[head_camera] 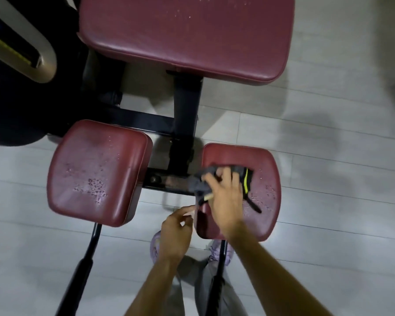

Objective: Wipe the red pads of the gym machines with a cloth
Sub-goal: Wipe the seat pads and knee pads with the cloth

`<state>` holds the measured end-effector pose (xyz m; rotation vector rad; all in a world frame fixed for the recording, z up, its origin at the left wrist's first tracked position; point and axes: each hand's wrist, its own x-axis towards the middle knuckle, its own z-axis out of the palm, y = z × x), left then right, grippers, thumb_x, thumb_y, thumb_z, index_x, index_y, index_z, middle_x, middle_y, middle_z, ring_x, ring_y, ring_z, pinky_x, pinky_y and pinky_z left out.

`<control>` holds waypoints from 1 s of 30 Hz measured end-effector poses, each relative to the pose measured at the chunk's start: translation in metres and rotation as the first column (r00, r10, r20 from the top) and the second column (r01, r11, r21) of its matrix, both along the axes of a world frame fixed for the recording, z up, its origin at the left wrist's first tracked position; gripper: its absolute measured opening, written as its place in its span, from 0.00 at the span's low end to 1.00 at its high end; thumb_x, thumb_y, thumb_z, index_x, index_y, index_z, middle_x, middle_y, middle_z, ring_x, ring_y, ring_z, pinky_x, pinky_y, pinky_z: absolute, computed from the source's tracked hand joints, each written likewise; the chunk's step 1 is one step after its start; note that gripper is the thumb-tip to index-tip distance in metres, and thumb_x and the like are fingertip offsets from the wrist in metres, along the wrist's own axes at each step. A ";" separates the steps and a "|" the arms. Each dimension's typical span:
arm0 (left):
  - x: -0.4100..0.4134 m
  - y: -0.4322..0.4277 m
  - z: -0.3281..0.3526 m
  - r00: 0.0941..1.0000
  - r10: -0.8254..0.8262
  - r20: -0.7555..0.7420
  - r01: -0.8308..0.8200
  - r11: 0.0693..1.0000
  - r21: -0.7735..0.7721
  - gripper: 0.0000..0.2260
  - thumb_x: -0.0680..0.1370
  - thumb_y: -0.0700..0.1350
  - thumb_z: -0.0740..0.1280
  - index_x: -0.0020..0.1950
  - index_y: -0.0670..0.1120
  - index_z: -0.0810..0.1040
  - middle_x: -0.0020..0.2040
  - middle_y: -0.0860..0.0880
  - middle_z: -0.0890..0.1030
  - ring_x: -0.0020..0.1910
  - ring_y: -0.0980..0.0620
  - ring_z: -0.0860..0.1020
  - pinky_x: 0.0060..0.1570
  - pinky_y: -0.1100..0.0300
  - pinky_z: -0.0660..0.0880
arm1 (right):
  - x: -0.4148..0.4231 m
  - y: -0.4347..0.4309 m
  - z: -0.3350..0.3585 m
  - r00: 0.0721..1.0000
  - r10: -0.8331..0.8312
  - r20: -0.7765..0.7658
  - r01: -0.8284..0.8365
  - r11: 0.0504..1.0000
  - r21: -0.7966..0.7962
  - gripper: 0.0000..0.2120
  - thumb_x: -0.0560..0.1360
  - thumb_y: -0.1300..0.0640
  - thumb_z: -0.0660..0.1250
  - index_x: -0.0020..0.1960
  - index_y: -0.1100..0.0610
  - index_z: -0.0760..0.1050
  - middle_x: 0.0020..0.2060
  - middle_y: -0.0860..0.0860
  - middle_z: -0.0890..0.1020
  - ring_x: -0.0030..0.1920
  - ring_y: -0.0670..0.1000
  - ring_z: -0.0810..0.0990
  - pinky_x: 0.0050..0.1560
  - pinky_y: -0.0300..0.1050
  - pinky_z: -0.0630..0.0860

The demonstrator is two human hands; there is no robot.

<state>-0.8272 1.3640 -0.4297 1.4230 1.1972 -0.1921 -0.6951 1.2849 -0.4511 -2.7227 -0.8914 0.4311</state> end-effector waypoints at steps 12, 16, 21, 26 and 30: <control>0.007 0.046 -0.001 0.982 -0.187 0.014 0.177 0.947 0.269 0.14 0.80 0.32 0.64 0.61 0.45 0.80 0.56 0.52 0.82 0.48 0.50 0.81 0.50 0.66 0.75 | 0.024 0.033 0.003 0.985 -0.172 0.010 0.171 0.983 0.064 0.24 0.69 0.70 0.69 0.58 0.48 0.77 0.55 0.55 0.71 0.53 0.59 0.70 0.45 0.56 0.76; 0.015 0.047 -0.005 0.976 -0.214 0.049 0.191 0.937 0.294 0.13 0.80 0.32 0.65 0.62 0.42 0.79 0.57 0.48 0.83 0.52 0.48 0.81 0.58 0.59 0.75 | -0.001 0.018 0.008 0.993 -0.119 0.002 0.118 0.991 0.065 0.25 0.66 0.69 0.70 0.58 0.48 0.77 0.57 0.54 0.71 0.53 0.58 0.70 0.45 0.54 0.75; 0.027 0.044 -0.003 0.968 -0.246 0.050 0.220 0.927 0.303 0.14 0.79 0.30 0.64 0.62 0.42 0.79 0.57 0.46 0.82 0.57 0.48 0.80 0.64 0.55 0.75 | -0.081 -0.070 0.002 0.991 0.090 -0.097 -0.082 0.994 0.076 0.24 0.62 0.62 0.74 0.55 0.47 0.76 0.55 0.52 0.72 0.53 0.57 0.72 0.46 0.52 0.78; 0.039 0.035 -0.002 0.958 -0.279 0.061 0.252 0.927 0.276 0.16 0.79 0.30 0.63 0.63 0.43 0.79 0.60 0.46 0.80 0.58 0.48 0.79 0.64 0.56 0.74 | -0.083 -0.098 -0.004 0.998 0.064 -0.029 -0.062 0.995 0.075 0.22 0.64 0.61 0.77 0.54 0.47 0.75 0.54 0.53 0.74 0.52 0.58 0.74 0.44 0.54 0.76; 0.045 0.029 -0.005 0.938 -0.344 0.028 0.321 0.900 0.295 0.19 0.80 0.32 0.64 0.70 0.44 0.76 0.66 0.46 0.78 0.62 0.47 0.77 0.61 0.63 0.69 | -0.014 -0.062 -0.008 0.996 -0.010 0.091 0.005 0.999 0.053 0.14 0.72 0.64 0.65 0.53 0.49 0.76 0.52 0.55 0.74 0.50 0.59 0.73 0.42 0.53 0.74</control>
